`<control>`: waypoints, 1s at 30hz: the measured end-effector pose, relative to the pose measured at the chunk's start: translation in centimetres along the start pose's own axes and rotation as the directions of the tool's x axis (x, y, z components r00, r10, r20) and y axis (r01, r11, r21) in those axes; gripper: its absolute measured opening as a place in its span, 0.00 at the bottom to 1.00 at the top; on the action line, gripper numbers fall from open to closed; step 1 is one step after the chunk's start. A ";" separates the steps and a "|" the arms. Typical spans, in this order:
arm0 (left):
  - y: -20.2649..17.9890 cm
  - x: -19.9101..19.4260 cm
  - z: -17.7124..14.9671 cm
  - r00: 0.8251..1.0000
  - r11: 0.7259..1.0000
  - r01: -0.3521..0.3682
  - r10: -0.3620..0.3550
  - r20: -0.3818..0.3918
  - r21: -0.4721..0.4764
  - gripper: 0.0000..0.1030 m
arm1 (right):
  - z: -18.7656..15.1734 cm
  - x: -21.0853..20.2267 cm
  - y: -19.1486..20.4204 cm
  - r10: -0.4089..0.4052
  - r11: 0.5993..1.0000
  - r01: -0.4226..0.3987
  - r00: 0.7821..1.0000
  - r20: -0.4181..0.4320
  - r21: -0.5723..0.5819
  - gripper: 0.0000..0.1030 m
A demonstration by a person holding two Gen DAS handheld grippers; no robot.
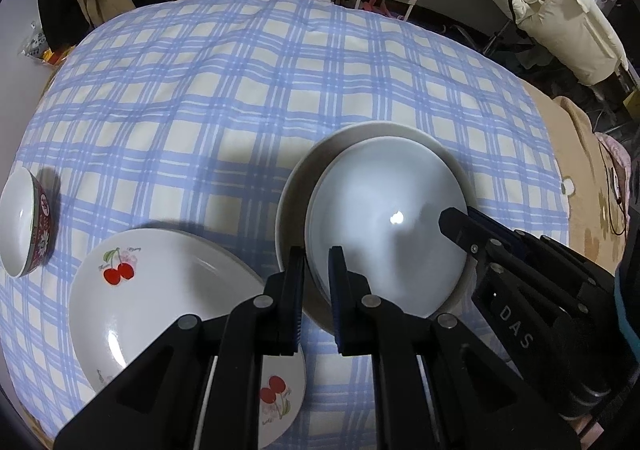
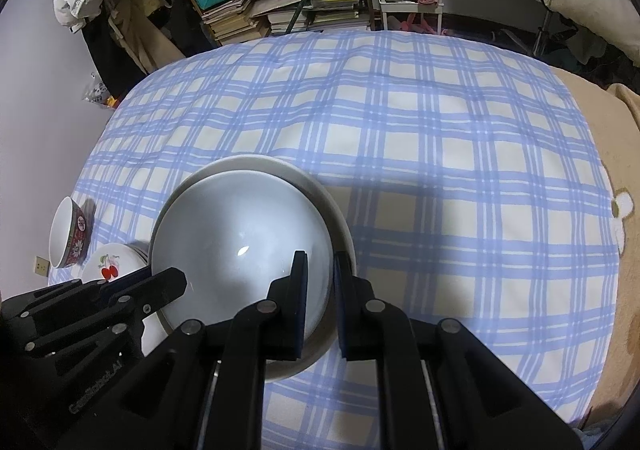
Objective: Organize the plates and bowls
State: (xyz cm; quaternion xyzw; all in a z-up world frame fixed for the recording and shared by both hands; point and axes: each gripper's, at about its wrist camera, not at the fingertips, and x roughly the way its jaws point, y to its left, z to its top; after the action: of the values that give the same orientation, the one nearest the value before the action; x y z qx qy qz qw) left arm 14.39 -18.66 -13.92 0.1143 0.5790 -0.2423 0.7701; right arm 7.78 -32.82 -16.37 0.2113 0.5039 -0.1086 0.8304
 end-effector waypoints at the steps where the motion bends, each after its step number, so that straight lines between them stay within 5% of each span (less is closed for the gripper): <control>1: 0.0 -0.1 -0.1 1.000 1.000 0.002 -0.002 0.003 -0.002 0.12 | 0.1 -0.1 0.0 0.000 1.000 0.000 1.000 0.001 -0.001 0.13; 17: 1.6 -2.1 -0.2 0.999 1.000 -0.005 0.006 0.048 -0.028 0.15 | 0.2 -0.3 0.5 -0.004 1.000 0.004 1.000 0.014 -0.006 0.14; 30: 7.7 -7.3 -0.5 0.988 0.987 -0.102 0.115 0.105 -0.125 0.21 | 1.8 -2.5 2.5 0.082 0.995 -0.076 0.992 0.093 -0.061 0.23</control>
State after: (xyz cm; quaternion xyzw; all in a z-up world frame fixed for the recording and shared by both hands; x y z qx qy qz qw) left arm 16.30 -10.05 -7.94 0.0858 0.5414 -0.1711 0.8187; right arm 9.03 -31.57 -12.81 0.2018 0.4578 -0.0711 0.8629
